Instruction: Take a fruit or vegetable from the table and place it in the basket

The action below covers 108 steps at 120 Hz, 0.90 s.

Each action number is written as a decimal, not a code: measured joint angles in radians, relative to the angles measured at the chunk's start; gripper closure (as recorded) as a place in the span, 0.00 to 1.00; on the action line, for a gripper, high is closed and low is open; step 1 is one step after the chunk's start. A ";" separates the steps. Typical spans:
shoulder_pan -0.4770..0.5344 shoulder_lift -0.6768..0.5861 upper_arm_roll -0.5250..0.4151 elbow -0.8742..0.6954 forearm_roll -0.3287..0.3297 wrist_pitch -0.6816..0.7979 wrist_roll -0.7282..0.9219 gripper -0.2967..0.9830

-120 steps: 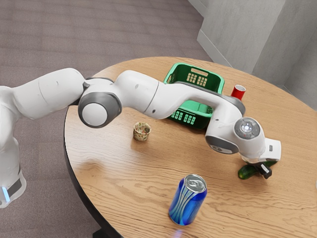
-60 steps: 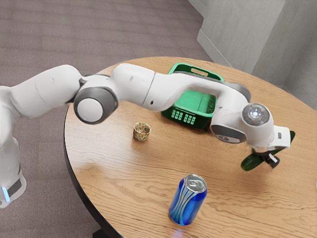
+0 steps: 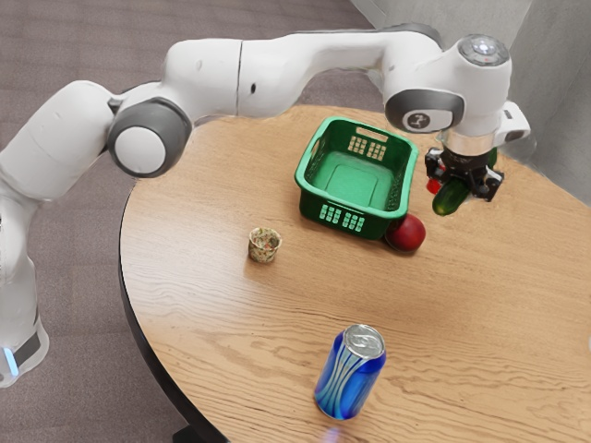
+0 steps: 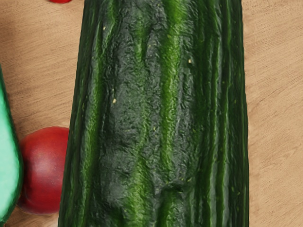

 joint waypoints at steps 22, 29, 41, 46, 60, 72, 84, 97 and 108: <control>0.089 -0.077 0.173 0.000 -0.138 -0.143 -0.025 0.66; 0.116 -0.083 0.192 0.000 -0.170 -0.173 -0.031 0.66; 0.146 -0.085 0.200 -0.001 -0.204 -0.208 -0.041 0.66; 0.162 -0.086 0.201 -0.002 -0.220 -0.218 -0.044 0.66; 0.190 -0.087 0.200 -0.002 -0.244 -0.239 -0.051 0.66; 0.196 -0.088 0.201 -0.002 -0.254 -0.250 -0.056 0.66; 0.197 -0.089 0.202 -0.002 -0.277 -0.251 -0.062 0.46; 0.197 -0.101 0.215 -0.007 -0.292 -0.255 -0.067 0.34; 0.197 -0.125 0.217 -0.014 -0.293 -0.256 -0.063 0.29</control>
